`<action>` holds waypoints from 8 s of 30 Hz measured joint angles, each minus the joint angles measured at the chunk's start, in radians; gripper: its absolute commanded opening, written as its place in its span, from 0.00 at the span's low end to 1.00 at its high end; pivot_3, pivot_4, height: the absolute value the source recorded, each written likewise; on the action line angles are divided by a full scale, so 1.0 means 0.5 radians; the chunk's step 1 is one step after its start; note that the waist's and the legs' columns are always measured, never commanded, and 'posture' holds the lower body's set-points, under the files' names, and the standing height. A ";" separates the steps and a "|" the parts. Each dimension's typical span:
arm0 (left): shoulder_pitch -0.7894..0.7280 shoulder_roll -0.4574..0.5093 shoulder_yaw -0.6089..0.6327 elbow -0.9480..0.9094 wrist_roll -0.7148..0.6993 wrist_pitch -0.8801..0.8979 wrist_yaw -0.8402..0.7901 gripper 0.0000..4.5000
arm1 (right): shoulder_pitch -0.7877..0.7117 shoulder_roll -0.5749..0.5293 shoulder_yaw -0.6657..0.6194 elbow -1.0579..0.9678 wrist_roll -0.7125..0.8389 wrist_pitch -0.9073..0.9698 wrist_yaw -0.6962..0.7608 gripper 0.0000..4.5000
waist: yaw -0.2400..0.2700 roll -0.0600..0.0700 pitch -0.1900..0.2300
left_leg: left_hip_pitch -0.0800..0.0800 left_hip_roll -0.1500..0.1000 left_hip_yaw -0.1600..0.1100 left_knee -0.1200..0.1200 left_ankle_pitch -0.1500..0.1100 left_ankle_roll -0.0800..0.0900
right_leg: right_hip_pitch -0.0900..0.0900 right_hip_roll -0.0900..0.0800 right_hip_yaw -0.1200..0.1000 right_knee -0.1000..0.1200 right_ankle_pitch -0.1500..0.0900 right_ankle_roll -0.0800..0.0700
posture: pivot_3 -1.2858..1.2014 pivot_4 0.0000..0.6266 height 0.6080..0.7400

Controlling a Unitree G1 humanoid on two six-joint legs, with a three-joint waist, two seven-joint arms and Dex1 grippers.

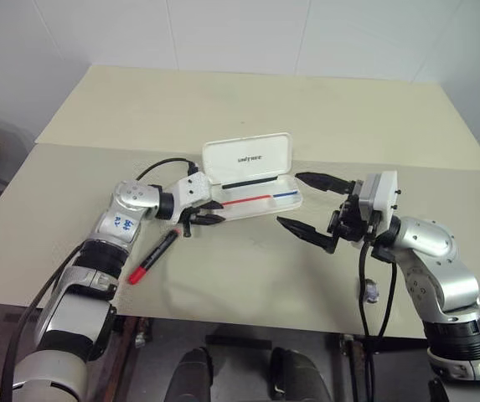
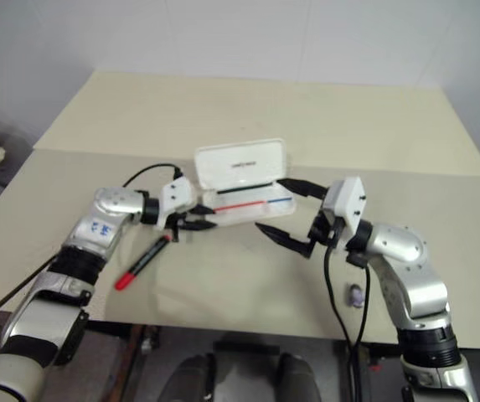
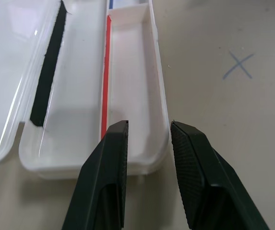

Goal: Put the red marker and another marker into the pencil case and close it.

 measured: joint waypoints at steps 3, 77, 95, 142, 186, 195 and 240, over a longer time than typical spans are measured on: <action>-0.029 -0.014 -0.026 0.028 0.046 -0.012 -0.017 0.32 | -0.023 0.000 0.000 0.000 -0.004 0.000 0.000 1.00 | -0.001 0.000 0.000 | 0.000 0.000 0.000 0.000 0.000 0.000 | 0.000 0.000 0.000 0.001 0.000 0.000 | 0.52 0.24 1.00; 0.811 0.078 0.216 -1.501 -0.414 0.580 -0.012 1.00 | -0.157 0.008 0.042 0.110 0.010 0.042 0.144 1.00 | -0.007 0.000 0.000 | -0.001 0.000 0.008 0.026 -0.015 0.012 | 0.000 0.000 0.015 0.014 -0.004 0.006 | 0.52 0.24 1.00; 1.966 0.275 1.277 -2.170 -0.734 0.856 0.501 1.00 | -0.171 -0.290 0.048 0.254 0.187 0.040 0.742 1.00 | 0.001 0.002 0.001 | 0.000 0.001 0.009 0.026 -0.024 0.011 | 0.000 0.001 0.016 0.007 -0.006 0.003 | 0.52 0.24 1.00; 1.809 0.077 1.160 -1.799 -0.958 0.555 0.749 0.14 | -0.074 -0.405 -0.027 0.685 0.080 -0.391 1.035 1.00 | -0.004 0.002 0.001 | 0.005 0.031 0.028 0.029 -0.035 -0.003 | -0.004 0.030 0.027 -0.002 -0.002 -0.008 | 0.52 0.24 1.00; 0.299 -0.089 0.105 -0.241 -0.249 -0.501 -0.072 0.14 | 0.246 -0.319 -0.176 0.326 0.074 -0.290 0.570 1.00 | 0.004 0.001 0.001 | 0.000 0.031 0.057 0.042 -0.035 -0.002 | -0.023 0.032 0.060 0.005 0.006 0.004 | 0.52 0.24 1.00; 0.175 -0.214 0.083 -0.026 -0.201 -0.585 -0.071 0.36 | 0.344 -0.319 -0.194 0.201 0.081 -0.203 0.436 1.00 | 0.004 0.001 0.001 | 0.000 0.031 0.057 0.046 -0.038 0.004 | -0.022 0.032 0.061 0.007 0.007 0.004 | 0.52 0.24 1.00; 0.870 0.443 0.651 -1.464 -0.779 0.244 -0.133 0.99 | -0.976 -0.527 0.155 2.770 -0.919 -0.959 0.743 1.00 | -0.066 0.001 0.002 | 0.001 0.031 0.068 0.056 -0.039 0.004 | -0.025 0.033 0.076 0.011 0.009 0.005 | 0.52 0.24 1.00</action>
